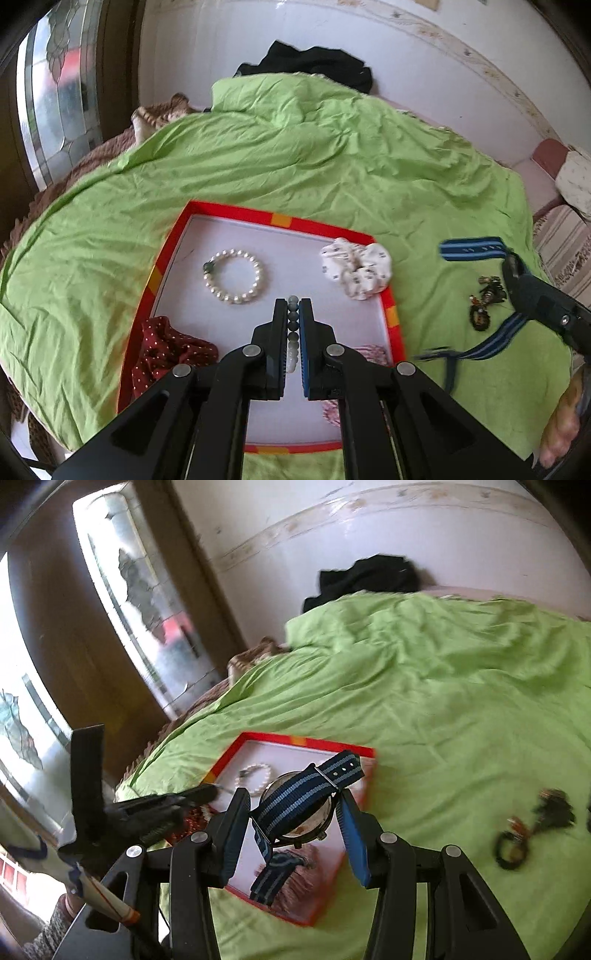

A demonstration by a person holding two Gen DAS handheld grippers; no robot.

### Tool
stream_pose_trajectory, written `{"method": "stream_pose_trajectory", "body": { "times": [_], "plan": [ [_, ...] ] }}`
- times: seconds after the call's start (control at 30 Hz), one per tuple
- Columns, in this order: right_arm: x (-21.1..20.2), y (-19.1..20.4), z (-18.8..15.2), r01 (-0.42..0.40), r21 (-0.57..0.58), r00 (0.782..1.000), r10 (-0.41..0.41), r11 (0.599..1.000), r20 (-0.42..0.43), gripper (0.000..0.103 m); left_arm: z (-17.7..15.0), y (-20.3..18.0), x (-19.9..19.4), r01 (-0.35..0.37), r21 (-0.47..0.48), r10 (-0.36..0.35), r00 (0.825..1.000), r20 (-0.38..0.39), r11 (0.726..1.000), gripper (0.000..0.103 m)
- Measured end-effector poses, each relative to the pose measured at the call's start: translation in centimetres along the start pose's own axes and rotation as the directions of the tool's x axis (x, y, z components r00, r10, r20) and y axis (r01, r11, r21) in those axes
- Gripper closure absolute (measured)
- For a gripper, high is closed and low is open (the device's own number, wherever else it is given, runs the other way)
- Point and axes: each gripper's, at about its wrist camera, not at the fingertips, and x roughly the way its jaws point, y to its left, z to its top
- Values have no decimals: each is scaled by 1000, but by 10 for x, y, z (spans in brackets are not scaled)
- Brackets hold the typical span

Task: Organize jewelry
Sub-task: 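Lower the bracelet and watch into the tray and open both tools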

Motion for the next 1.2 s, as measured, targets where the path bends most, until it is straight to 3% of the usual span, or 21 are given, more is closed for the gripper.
{"method": "stream_pose_trajectory", "body": {
  "times": [0.27, 0.6, 0.7, 0.77, 0.83, 0.9, 1.0, 1.07, 1.13, 1.2],
  "plan": [
    [98, -3, -19, 27, -3, 989, -28, 1000, -146, 51, -10, 25, 44, -52, -12, 51, 996, -69, 999, 98],
    [152, -19, -31, 84, -11, 969, -84, 996, -232, 49, -14, 41, 61, -92, -35, 89, 992, -86, 995, 97],
    [152, -26, -32, 87, 17, 967, -80, 996, -242, 39, -14, 40, 57, -89, -39, 85, 993, -87, 995, 96],
    [140, -29, -29, 66, 45, 975, -55, 997, -214, 32, -15, 38, 47, -87, -47, 84, 994, -74, 995, 89],
    [124, -29, -26, 48, 56, 982, -37, 997, -184, 27, -16, 37, 36, -86, -53, 83, 995, -53, 995, 72],
    [101, -31, -27, 35, 49, 989, -28, 998, -145, 26, -17, 34, 22, -86, -59, 85, 996, -23, 994, 67],
    [82, -32, -39, 127, 8, 984, -125, 992, -127, 26, -21, 27, 2, -97, -59, 97, 995, 0, 993, 66],
    [81, -36, -53, 193, -21, 970, -194, 981, -145, 29, -27, 22, -13, -118, -60, 119, 993, 21, 991, 66],
    [89, -40, -63, 223, -18, 956, -223, 975, -189, 58, -34, 17, -26, -130, -62, 132, 990, 38, 990, 65],
    [97, -46, -73, 206, 16, 951, -196, 978, -240, 63, -40, 12, -36, -131, -64, 134, 990, 52, 989, 65]
  ]
}}
